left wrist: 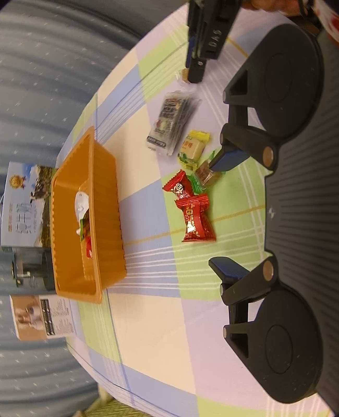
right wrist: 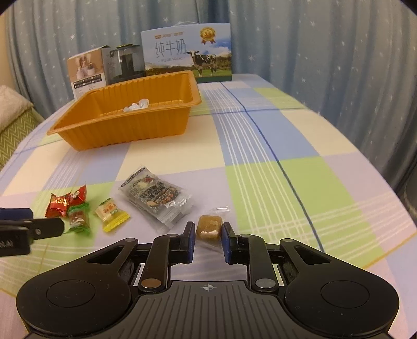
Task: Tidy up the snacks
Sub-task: 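Grasp a green-wrapped candy with the left tool while the right tool grasps the brown candy packet, then carry both candies over the orange tray and open both tools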
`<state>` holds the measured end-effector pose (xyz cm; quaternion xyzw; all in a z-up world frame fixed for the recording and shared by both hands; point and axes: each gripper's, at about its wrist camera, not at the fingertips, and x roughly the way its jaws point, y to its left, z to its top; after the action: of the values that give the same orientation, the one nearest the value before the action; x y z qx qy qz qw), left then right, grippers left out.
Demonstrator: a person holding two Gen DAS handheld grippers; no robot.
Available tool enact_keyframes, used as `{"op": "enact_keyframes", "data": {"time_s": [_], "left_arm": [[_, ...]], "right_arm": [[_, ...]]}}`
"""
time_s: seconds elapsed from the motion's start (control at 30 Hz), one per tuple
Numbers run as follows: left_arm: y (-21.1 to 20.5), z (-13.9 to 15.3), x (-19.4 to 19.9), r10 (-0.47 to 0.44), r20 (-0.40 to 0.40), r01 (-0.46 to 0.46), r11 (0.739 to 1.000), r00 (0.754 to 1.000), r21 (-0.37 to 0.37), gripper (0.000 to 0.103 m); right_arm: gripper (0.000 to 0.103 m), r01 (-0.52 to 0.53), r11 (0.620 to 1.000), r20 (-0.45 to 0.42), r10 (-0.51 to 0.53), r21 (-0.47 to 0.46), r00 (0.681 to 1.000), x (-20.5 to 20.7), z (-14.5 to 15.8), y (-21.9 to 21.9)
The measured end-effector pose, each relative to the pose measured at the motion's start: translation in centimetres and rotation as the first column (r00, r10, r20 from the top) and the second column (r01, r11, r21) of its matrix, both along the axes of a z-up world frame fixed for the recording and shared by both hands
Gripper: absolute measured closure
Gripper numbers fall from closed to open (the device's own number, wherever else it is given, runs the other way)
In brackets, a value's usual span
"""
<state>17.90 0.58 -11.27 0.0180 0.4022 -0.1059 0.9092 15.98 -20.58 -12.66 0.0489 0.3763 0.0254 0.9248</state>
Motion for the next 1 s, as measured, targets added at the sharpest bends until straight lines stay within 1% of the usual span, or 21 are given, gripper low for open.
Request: {"op": "enact_keyframes", "data": {"time_s": [0.03,0.07,0.17,0.23,0.27,0.3,0.33,0.43,0.5,0.53,0.6,0.73,0.77,0.8,0.83,0.87,0.9,1.0], "left_arm": [[-0.1,0.0,0.1,-0.007,-0.001,0.007,1.0,1.0,0.001,0.034],[0.0,0.0,0.1,-0.011,-0.005,0.011,1.0,1.0,-0.014,0.035],[-0.2,0.3,0.2,-0.029,-0.016,0.028,0.996,0.999,-0.083,0.044],[-0.7,0.3,0.4,-0.049,-0.03,0.045,0.992,0.998,-0.117,0.054],[-1.0,0.3,0.5,-0.061,-0.043,0.054,0.989,0.997,-0.135,0.058],[-1.3,0.2,0.7,-0.068,-0.051,0.059,0.987,0.996,-0.15,0.064],[-1.6,0.1,0.8,-0.067,-0.055,0.057,0.986,0.996,-0.156,0.064],[-2.3,-0.3,1.4,-0.037,-0.054,0.03,0.991,0.998,-0.13,0.065],[-2.6,-0.5,1.7,-0.017,-0.059,0.01,0.991,0.998,-0.13,0.066],[-2.7,-0.7,1.9,-0.014,-0.061,0.006,0.993,0.998,-0.12,0.069],[-3.2,-0.8,1.8,-0.012,-0.044,0.009,0.997,0.999,-0.075,0.074],[-3.8,-0.9,1.3,-0.043,-0.022,0.044,0.999,0.999,0.006,0.084],[-3.9,-0.9,1.1,-0.051,-0.02,0.052,0.998,0.998,0.02,0.085],[-3.9,-0.9,0.9,-0.058,-0.019,0.058,0.998,0.998,0.03,0.085],[-3.9,-0.9,0.8,-0.06,-0.017,0.061,0.998,0.998,0.034,0.085],[-3.8,-0.9,0.7,-0.063,-0.017,0.063,0.997,0.998,0.033,0.085],[-3.8,-0.9,0.6,-0.063,-0.017,0.064,0.997,0.998,0.033,0.085],[-3.6,-0.9,0.5,-0.063,-0.019,0.064,0.998,0.998,0.026,0.085]], "right_arm": [[0.081,0.002,1.0,0.0,-0.002,0.007,1.0,-0.1,0.1,-0.1],[0.081,0.004,1.0,0.002,-0.004,0.01,1.0,-0.1,0.2,-0.1],[0.081,0.0,1.0,0.012,0.0,0.011,1.0,-0.2,0.4,-0.1],[0.081,0.0,1.0,0.011,0.0,0.012,1.0,-0.2,0.4,-0.1],[0.081,0.0,1.0,0.01,0.0,0.012,1.0,-0.2,0.4,-0.1],[0.081,0.001,1.0,0.011,-0.002,0.012,1.0,-0.2,0.4,-0.1],[0.081,0.004,1.0,0.011,-0.004,0.013,1.0,-0.2,0.5,-0.1],[0.081,0.01,1.0,0.011,-0.01,0.015,1.0,-0.3,0.5,-0.2],[0.081,0.01,1.0,0.006,-0.01,0.016,1.0,-0.2,0.3,-0.3],[0.081,0.01,1.0,0.003,-0.01,0.015,1.0,-0.2,0.3,-0.4],[0.081,0.007,1.0,0.0,-0.007,0.014,1.0,-0.1,0.2,-0.4],[0.081,0.01,1.0,0.003,-0.01,0.015,1.0,-0.1,0.0,-0.5],[0.079,0.01,1.0,0.002,-0.01,0.015,1.0,0.0,0.0,-0.5],[0.073,0.008,1.0,0.001,-0.008,0.013,1.0,0.0,0.0,-0.4],[0.069,0.011,1.0,-0.001,-0.011,0.011,1.0,0.0,0.0,-0.4],[0.062,0.014,1.0,0.002,-0.014,0.011,1.0,0.0,0.0,-0.3],[0.061,0.017,1.0,0.004,-0.017,0.013,1.0,0.1,0.0,-0.3],[0.061,0.031,0.999,0.01,-0.031,0.015,0.999,0.3,-0.1,-0.4]]}}
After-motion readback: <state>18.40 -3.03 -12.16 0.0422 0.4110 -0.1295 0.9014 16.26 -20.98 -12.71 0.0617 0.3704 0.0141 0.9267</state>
